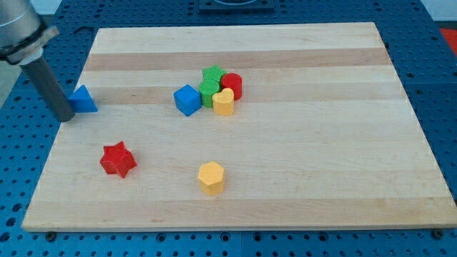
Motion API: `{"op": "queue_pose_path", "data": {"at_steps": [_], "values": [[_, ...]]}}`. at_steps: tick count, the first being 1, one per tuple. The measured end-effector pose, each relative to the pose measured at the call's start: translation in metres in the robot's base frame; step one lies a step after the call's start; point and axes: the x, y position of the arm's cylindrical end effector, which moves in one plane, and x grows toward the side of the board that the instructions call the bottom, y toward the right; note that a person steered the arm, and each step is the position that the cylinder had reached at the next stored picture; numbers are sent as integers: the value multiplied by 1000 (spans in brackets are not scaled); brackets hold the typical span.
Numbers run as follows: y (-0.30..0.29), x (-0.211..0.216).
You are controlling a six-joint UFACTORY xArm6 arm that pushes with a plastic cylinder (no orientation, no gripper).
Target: Move the blue triangle closer to the blue cube
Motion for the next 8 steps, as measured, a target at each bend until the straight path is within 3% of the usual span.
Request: {"op": "queue_pose_path", "data": {"at_steps": [4, 8], "values": [[54, -57], [133, -76]]}}
